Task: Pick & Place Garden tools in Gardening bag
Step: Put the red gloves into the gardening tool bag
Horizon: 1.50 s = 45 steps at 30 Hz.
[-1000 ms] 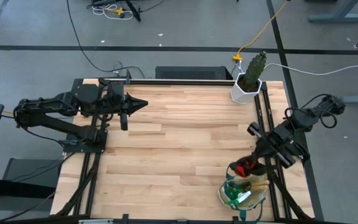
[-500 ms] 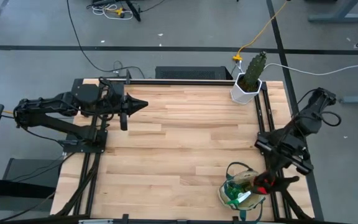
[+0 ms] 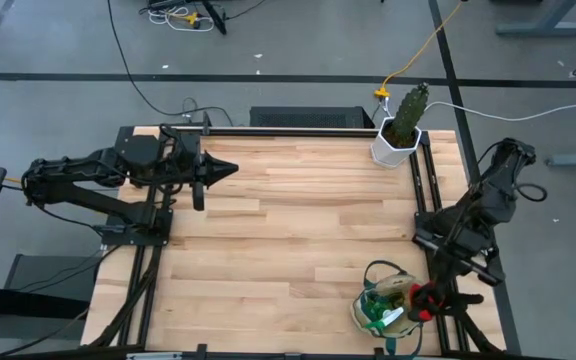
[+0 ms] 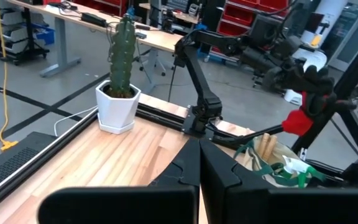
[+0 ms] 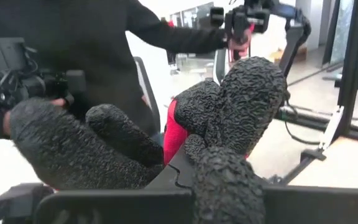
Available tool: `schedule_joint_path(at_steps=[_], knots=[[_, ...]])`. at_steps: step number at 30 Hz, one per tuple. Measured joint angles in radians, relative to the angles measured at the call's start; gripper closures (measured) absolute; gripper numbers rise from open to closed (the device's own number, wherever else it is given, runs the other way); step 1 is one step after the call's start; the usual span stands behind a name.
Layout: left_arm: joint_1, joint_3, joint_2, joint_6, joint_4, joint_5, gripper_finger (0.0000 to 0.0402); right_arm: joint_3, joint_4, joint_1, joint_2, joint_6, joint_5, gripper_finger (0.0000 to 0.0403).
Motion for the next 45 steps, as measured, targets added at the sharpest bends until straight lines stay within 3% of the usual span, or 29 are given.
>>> schedule_joint_path(at_steps=[30,39,45], knots=[[0.000,0.000,0.000,-0.027,-0.017,-0.054,0.0399,-0.342,0.093,-0.003,-0.212,-0.093,0.042,0.0401],[0.000,0.000,0.000,-0.028,-0.016,-0.055,0.0399,-0.512,0.323,-0.003,-0.246,-0.044,0.042,0.0401],[0.000,0.000,0.000,-0.028,-0.016,-0.055,0.0399,-0.578,0.385,-0.003,-0.246,-0.041,0.045,0.0401]])
